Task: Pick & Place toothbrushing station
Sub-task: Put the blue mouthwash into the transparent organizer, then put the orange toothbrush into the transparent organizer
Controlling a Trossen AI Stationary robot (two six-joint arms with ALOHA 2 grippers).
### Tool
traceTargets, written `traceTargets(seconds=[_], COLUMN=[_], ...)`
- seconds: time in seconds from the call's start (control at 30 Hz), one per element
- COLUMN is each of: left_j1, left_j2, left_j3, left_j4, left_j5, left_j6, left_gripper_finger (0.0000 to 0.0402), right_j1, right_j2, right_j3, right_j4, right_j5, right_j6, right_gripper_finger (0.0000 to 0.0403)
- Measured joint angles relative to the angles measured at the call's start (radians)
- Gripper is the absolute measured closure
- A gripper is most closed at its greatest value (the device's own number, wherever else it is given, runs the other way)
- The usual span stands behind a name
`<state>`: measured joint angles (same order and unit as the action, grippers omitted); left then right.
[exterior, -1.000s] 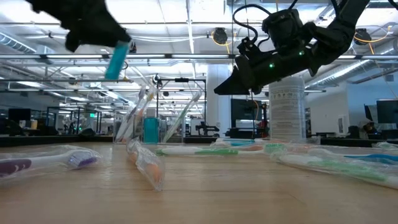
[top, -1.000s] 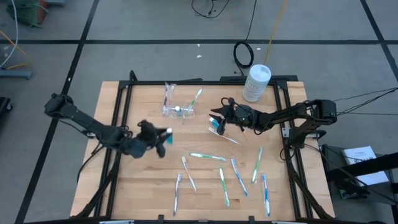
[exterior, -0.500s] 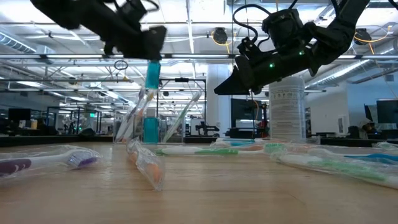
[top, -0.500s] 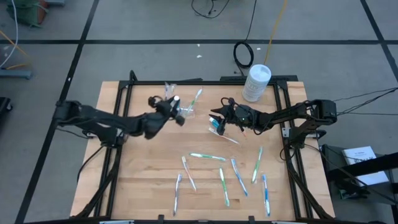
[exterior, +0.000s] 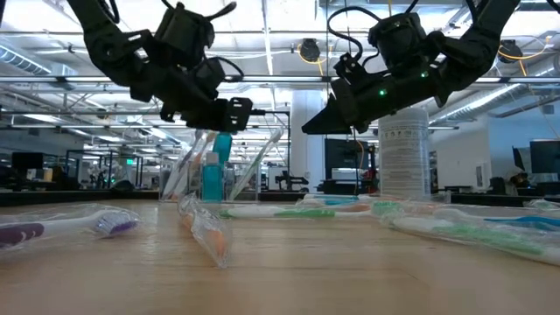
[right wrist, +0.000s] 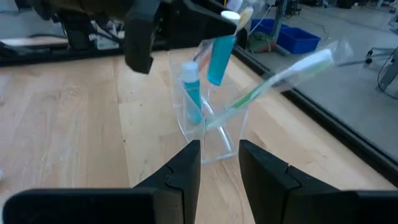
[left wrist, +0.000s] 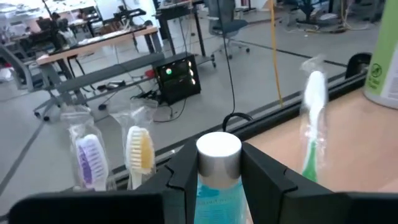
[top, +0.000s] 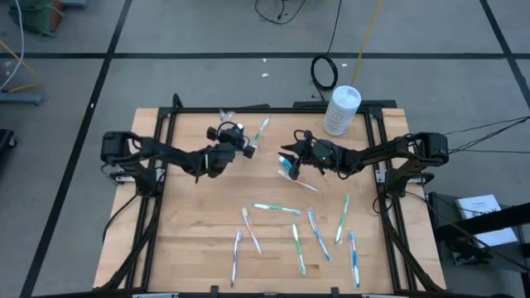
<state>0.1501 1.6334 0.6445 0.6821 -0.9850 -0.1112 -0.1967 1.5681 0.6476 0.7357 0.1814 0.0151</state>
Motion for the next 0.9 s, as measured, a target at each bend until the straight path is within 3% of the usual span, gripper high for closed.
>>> traceTargets(seconds=[0.3,0.53,0.73,0.9], left_j1=[0.043,0.083,0.087,0.084], left_j2=[0.051,0.049,0.032,-0.078], left_j3=[0.0,0.001,0.0,0.0], left_j4=[-0.054,-0.122,-0.122,-0.135], left_j5=[0.098,0.211,0.226,0.23], left_j6=[-0.104,-0.206,-0.165,-0.099], left_gripper_finger=[0.03,0.0254,0.0222,0.0218], right_j1=[0.002,0.002,0.002,0.002], right_j2=[0.0,0.0,0.0,0.0], right_j3=[0.0,0.0,0.0,0.0], right_j4=[-0.031,-0.034,-0.038,-0.068], right_j5=[-0.001,-0.002,-0.002,-0.001], right_j6=[0.0,0.0,0.0,0.0], right_gripper_finger=[0.0298,0.0298,0.0298,0.0298])
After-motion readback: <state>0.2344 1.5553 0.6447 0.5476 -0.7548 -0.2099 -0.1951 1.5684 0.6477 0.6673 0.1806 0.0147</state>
